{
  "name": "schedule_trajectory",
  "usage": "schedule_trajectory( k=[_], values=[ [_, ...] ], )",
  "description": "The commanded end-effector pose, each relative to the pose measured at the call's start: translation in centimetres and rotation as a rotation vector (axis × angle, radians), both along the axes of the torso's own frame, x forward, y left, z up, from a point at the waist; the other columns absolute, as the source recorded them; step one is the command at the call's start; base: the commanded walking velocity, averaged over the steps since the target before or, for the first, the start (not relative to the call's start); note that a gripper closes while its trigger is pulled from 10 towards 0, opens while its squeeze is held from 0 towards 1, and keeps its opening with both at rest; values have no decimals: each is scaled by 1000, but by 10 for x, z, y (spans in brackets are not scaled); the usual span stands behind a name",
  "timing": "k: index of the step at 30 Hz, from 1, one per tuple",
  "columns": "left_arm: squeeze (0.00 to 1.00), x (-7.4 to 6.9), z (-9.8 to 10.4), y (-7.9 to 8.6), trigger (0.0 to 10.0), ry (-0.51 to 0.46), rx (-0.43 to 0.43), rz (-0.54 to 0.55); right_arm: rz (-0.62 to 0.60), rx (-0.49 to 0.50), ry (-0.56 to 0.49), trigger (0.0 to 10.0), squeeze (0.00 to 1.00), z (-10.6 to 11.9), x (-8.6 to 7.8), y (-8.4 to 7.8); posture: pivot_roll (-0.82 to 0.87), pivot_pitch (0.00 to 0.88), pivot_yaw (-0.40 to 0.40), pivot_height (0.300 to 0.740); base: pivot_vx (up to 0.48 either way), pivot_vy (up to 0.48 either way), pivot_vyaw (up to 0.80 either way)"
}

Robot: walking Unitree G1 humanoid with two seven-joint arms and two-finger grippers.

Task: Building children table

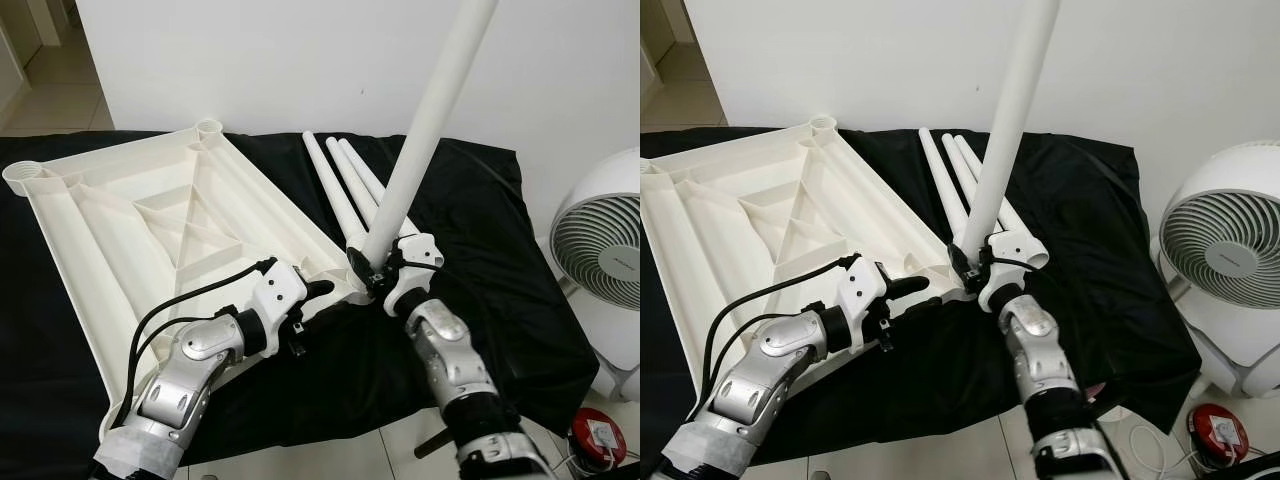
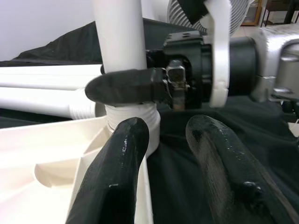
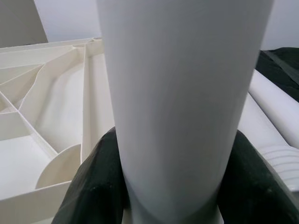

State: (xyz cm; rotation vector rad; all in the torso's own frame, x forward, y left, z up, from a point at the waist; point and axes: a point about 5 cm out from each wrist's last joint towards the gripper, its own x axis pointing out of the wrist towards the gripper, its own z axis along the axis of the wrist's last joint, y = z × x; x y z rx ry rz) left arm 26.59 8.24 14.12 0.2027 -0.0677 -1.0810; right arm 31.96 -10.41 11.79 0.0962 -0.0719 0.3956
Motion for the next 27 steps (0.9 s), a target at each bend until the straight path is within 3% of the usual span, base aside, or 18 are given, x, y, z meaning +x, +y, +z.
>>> schedule_trajectory(
  k=[1, 3, 4, 6, 14, 15, 18, 19, 20, 25, 26, 27],
  values=[
    [0, 6, 0, 3, 10000, -13, -7, 83, -30, 33, 73, 0, 0, -10, -3, 11, 26, 0, -84, 740, 0, 0, 0],
    [0, 9, 0, 4, 10000, -9, -7, 86, -83, 51, 83, 0, 0, -10, -3, 16, 20, 0, -79, 740, 0, 0, 0],
    [0, 13, 0, 5, 10000, -8, -10, 95, -124, 74, 87, 0, 0, -6, -3, 29, 5, 0, -73, 740, 0, 0, 0],
    [0, 14, 0, 5, 10000, -7, -12, 97, -126, 85, 80, 0, 0, -3, -4, 33, 5, 0, -73, 740, 0, 0, 0],
    [0, 18, 3, 5, 10000, -15, -17, 111, -99, 81, 66, 0, 0, -1, -8, 35, 1, 0, -66, 740, 0, 0, 0],
    [0, 20, 6, 6, 10000, -22, -22, 120, -71, 58, 51, 10000, 0, -1, -12, 34, 2, 0, -63, 740, 0, 0, 0],
    [0, 20, 6, 8, 10000, -27, -19, 121, -67, 54, 44, 10000, 0, -2, -13, 30, 3, 0, -63, 740, 0, 0, 0],
    [0, 20, 6, 9, 10000, -29, -16, 123, -73, 48, 39, 10000, 906, -1, -12, 27, 5, 0, -63, 740, 0, 0, 0],
    [0, 21, 6, 9, 10000, -31, -14, 124, -82, 42, 35, 10000, 1000, -1, -12, 25, 5, 0, -63, 740, 0, 0, 0],
    [0, 21, 7, 11, 10000, -34, -14, 128, -64, 51, 19, 10000, 1000, 2, -9, 20, 8, 0, -63, 740, 0, 0, 0],
    [0, 20, 6, 12, 10000, -33, -10, 128, -44, 41, 13, 10000, 863, 4, -8, 17, 10, 0, -65, 740, 0, 0, 0],
    [0, 19, 6, 13, 10000, -32, -5, 126, -22, 19, 6, 10000, 0, 5, -6, 13, 13, 0, -66, 740, 0, 0, 0]
  ],
)
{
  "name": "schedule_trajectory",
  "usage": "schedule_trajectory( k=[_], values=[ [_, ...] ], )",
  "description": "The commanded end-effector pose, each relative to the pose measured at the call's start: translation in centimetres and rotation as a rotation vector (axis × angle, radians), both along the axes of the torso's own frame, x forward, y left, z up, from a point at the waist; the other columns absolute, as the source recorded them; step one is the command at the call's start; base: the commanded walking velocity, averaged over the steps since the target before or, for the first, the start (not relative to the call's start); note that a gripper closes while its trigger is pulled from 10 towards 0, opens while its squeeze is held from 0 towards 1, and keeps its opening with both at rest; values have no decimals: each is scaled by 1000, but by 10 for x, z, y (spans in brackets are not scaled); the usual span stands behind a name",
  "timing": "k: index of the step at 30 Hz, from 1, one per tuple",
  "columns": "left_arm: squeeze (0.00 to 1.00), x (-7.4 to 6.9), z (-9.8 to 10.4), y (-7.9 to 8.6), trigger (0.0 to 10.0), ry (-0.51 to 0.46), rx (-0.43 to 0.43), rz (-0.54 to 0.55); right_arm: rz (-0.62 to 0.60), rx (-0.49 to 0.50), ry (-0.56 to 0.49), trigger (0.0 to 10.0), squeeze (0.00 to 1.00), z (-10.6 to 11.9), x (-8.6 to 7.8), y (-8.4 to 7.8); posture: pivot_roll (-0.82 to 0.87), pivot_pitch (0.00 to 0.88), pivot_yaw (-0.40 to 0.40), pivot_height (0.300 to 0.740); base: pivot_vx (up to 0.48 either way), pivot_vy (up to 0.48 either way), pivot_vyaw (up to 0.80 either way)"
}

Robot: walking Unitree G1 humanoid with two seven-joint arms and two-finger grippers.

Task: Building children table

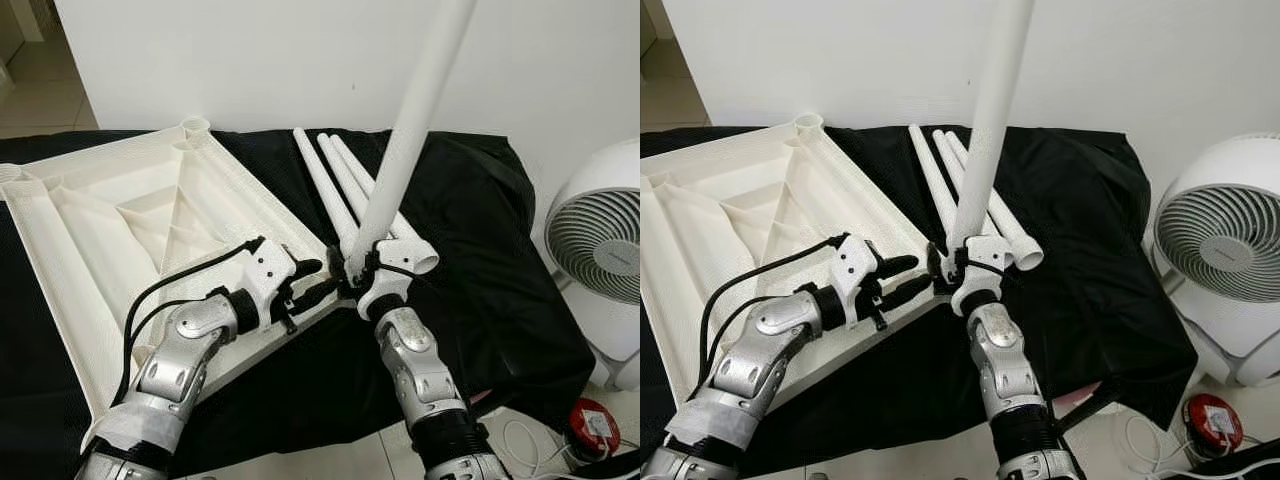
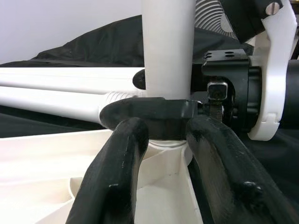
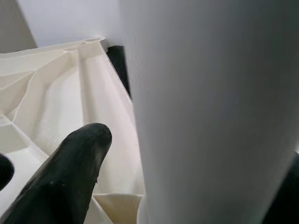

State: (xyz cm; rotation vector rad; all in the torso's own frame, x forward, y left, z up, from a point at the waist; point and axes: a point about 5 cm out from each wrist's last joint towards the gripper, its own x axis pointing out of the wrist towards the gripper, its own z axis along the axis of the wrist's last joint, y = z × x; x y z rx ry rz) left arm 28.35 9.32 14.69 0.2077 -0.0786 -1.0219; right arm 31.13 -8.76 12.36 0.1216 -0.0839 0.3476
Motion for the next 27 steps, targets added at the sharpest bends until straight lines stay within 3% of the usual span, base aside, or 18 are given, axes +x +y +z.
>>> schedule_trajectory(
  k=[1, 10, 20, 27],
  values=[
    [0, 1, 0, 3, 10000, -14, 5, 66, 47, -19, -3, 10000, 0, 1, 3, -7, 13, 0, -66, 740, 0, 0, 0],
    [0, -3, -2, 6, 10000, -8, 23, 57, 174, -105, -17, 10000, 0, 0, 10, -28, 24, 0, -67, 740, 0, 0, 0],
    [0, -12, -7, 11, 10000, 18, 57, 9, 367, -105, -25, 10000, 0, -8, -8, -28, 21, 0, -69, 740, 0, 0, 0],
    [0, -14, -8, 13, 10000, 24, 71, -8, 417, -110, -23, 10000, 0, -8, -14, -29, 16, 0, -67, 740, 0, 0, 0]
  ],
)
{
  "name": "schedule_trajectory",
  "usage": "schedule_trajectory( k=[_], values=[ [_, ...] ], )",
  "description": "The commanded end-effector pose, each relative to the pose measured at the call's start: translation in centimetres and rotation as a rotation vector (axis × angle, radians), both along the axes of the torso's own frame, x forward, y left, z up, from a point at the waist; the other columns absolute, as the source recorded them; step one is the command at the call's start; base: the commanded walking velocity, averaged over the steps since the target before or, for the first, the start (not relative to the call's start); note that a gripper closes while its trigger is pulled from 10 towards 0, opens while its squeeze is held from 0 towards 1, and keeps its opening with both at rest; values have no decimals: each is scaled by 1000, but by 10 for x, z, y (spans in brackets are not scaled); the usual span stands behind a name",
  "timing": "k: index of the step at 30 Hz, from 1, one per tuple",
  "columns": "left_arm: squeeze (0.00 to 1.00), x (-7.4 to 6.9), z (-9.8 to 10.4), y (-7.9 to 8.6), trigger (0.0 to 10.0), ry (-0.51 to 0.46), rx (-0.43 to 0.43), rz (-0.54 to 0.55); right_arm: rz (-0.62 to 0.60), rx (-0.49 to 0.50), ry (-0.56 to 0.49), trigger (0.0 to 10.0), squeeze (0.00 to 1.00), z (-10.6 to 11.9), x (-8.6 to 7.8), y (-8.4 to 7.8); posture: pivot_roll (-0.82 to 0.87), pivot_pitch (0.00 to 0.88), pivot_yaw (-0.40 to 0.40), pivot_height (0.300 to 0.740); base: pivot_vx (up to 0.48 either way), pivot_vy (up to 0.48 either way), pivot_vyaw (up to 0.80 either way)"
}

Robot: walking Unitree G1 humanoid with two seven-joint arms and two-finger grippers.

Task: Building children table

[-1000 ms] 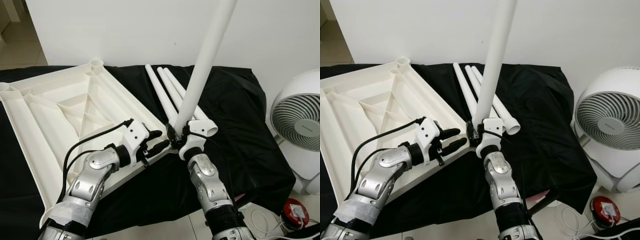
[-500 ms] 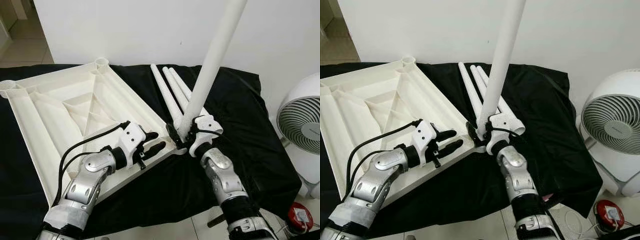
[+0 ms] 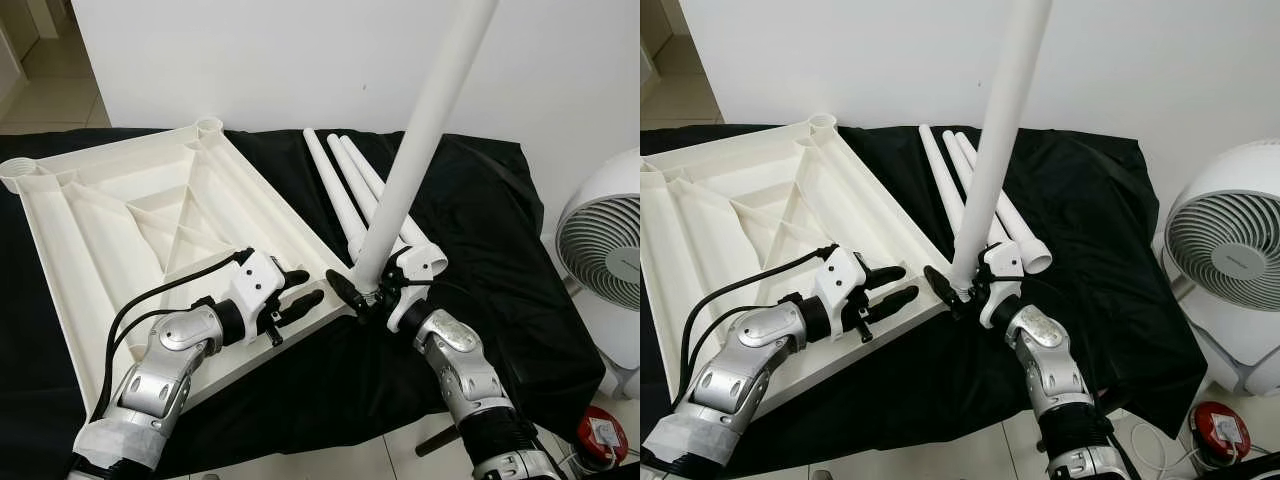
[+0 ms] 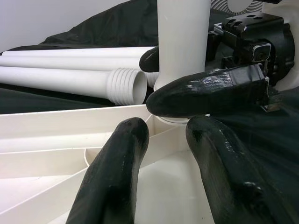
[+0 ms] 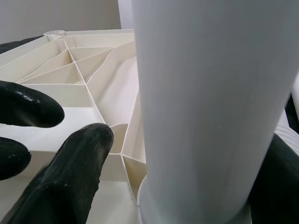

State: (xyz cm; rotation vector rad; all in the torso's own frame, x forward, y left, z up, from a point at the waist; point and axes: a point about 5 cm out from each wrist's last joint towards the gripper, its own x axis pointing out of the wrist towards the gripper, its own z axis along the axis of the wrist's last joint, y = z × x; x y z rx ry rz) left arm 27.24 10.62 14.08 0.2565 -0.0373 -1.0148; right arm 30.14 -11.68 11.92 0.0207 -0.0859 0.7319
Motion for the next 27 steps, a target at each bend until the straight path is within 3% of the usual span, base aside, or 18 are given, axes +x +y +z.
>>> schedule_trajectory(
  k=[1, 10, 16, 25, 26, 27],
  values=[
    [0, -3, -2, 0, 10000, 14, 11, -19, 37, -6, 23, 10000, 0, -4, -5, 0, 16, 0, -67, 740, 0, 0, 0],
    [0, -6, -3, 8, 10000, 25, 41, -45, 110, 6, 20, 10000, 0, 2, -18, 3, 11, 0, -68, 740, 0, 0, 0],
    [0, -15, -9, 3, 10000, 79, 46, -103, 96, -56, -31, 10000, 0, 11, 1, -10, 6, 0, -60, 740, 0, 0, 0],
    [0, -22, -11, -1, 10000, 99, 60, -141, 153, -116, -33, 10000, 0, 14, 8, -10, 15, 0, -72, 740, 0, 0, 0],
    [0, -22, -11, -1, 10000, 100, 61, -144, 156, -121, -27, 8039, 0, 13, 9, -11, 15, 0, -72, 740, 0, 0, 0],
    [0, -22, -11, -1, 10000, 100, 61, -144, 156, -121, -27, 8039, 0, 13, 9, -11, 15, 0, -72, 740, 0, 0, 0]
  ],
)
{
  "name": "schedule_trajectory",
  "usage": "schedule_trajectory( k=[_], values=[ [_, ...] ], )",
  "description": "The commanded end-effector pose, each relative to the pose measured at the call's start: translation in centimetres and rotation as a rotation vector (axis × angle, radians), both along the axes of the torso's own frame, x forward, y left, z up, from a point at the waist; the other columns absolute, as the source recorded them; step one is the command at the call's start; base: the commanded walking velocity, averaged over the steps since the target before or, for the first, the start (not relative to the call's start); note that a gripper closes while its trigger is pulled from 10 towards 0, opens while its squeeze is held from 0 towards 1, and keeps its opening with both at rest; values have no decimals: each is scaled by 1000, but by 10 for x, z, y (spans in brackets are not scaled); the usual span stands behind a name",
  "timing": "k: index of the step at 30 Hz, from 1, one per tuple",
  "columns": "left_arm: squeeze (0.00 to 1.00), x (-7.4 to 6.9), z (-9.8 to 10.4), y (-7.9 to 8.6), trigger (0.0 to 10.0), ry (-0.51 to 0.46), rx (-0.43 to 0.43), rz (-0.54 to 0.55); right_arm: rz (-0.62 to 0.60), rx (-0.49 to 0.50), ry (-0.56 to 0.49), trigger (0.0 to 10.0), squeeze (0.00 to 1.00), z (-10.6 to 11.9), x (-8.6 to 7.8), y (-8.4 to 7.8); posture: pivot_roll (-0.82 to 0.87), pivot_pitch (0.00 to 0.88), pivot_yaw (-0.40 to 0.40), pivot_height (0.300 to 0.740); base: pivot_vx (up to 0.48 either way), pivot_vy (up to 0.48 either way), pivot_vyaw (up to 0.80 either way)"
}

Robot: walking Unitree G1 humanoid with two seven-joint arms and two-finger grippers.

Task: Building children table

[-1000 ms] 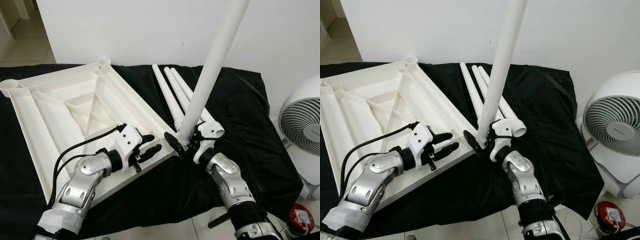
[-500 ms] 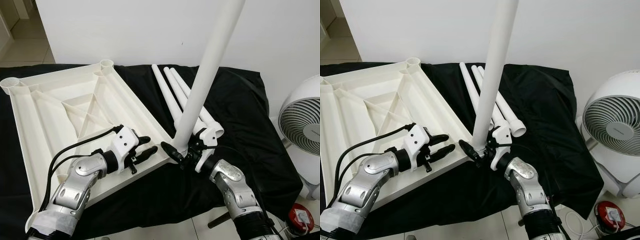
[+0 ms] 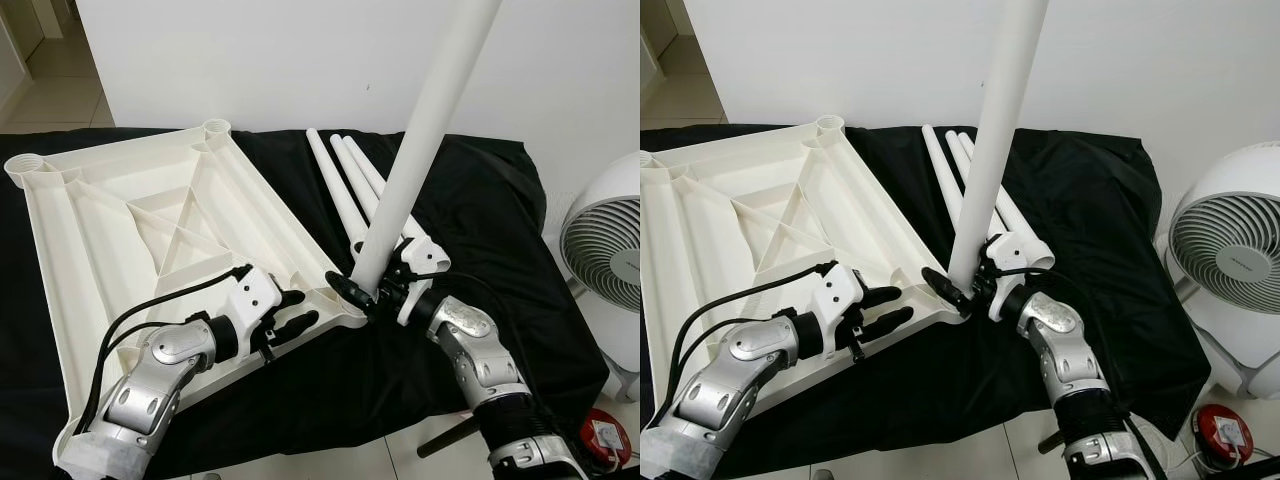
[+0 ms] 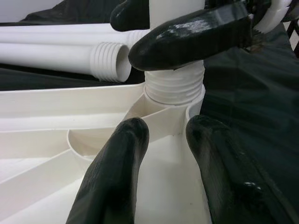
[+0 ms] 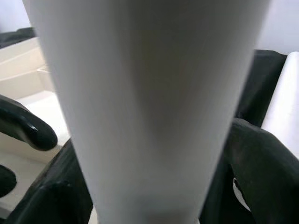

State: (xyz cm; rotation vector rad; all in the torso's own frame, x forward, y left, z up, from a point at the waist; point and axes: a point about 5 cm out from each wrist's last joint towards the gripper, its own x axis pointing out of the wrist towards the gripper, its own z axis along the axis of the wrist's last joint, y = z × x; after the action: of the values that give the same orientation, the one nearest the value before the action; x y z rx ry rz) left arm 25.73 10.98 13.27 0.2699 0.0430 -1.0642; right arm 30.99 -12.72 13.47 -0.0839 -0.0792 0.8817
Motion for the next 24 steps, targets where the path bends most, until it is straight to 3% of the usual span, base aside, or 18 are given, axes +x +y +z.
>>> schedule_trajectory(
  k=[1, 2, 15, 16, 20, 22, 24],
  values=[
    [0, -8, -3, -5, 10000, 37, 5, -104, 15, -19, 14, 1961, 0, -3, 0, -1, 16, 0, -73, 740, 0, 0, 0],
    [0, -8, -1, -5, 10000, 34, -1, -101, 22, -22, 22, 0, 0, -5, 0, -1, 18, 0, -77, 740, 0, 0, 0],
    [0, -6, 3, -8, 10000, 27, -16, -96, 20, -20, 43, 0, 0, -13, -4, 0, 11, 0, -71, 740, 0, 0, 0],
    [0, -6, 4, -8, 10000, 27, -17, -95, 4, -16, 47, 10000, 0, -13, -5, 1, 9, 0, -70, 740, 0, 0, 0],
    [0, -5, 4, -8, 10000, 25, -19, -95, -38, 9, 55, 10000, 0, -13, -4, 2, 7, 0, -70, 740, 0, 0, 0],
    [0, -5, 4, -9, 10000, 24, -22, -95, -151, 24, 53, 10000, 0, -14, -2, 5, 6, 0, -70, 740, 0, 0, 0],
    [0, -5, 4, -9, 10000, 24, -22, -95, -151, 24, 53, 10000, 0, -14, -2, 5, 6, 0, -70, 740, 0, 0, 0]
  ],
)
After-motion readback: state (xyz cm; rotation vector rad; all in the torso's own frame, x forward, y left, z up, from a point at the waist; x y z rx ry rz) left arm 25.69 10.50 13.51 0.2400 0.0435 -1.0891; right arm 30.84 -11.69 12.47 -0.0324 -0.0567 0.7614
